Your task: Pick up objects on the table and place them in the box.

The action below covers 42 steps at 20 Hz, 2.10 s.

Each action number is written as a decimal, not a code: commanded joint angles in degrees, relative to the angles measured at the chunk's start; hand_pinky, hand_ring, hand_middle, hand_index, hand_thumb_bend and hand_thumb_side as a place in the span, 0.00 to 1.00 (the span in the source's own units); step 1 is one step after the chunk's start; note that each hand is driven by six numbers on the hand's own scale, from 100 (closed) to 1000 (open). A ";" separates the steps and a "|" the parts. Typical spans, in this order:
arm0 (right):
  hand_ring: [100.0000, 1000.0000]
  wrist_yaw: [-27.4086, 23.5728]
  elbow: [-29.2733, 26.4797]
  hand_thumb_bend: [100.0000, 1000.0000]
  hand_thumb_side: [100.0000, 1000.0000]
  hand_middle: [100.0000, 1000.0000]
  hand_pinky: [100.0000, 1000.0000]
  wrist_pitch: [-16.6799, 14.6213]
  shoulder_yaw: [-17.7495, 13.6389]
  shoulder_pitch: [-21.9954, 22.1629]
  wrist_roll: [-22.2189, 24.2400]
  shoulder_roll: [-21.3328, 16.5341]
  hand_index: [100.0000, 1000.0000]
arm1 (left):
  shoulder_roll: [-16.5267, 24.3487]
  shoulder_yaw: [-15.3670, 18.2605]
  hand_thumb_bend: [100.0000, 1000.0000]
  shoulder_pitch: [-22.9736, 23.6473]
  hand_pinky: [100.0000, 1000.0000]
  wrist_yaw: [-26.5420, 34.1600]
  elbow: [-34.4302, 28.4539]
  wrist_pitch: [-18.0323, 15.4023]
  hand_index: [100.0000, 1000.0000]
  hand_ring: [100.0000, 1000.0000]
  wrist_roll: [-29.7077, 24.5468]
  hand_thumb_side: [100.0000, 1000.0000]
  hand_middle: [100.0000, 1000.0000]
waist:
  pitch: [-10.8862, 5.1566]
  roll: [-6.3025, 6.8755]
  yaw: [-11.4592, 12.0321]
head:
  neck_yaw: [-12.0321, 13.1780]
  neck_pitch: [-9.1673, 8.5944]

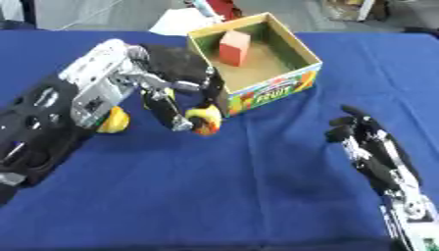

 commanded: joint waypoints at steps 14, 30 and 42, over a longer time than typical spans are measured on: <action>0.60 -0.01 -0.41 0.00 0.35 0.62 0.61 -0.16 1.16 -0.49 1.32 0.11 0.88 | -18.10 10.83 0.12 -10.85 0.73 -29.43 24.28 2.97 0.44 0.60 19.36 0.11 0.58 | -1.49 0.10 -2.76 | 0.66 0.27; 0.60 -0.10 -0.59 0.00 0.35 0.62 0.61 -0.10 0.59 -0.53 1.09 0.03 0.88 | -16.05 13.41 0.24 -10.13 0.76 -35.75 27.45 5.48 0.77 0.66 23.80 0.11 0.67 | -1.09 0.57 -2.94 | 0.65 0.27; 0.60 0.41 -0.57 0.00 0.35 0.62 0.61 -0.13 -0.34 -0.66 0.19 -1.25 0.88 | 9.64 13.19 0.38 1.24 0.77 -10.53 5.27 7.93 0.79 0.69 2.94 0.14 0.70 | -1.24 1.31 0.09 | -0.54 0.27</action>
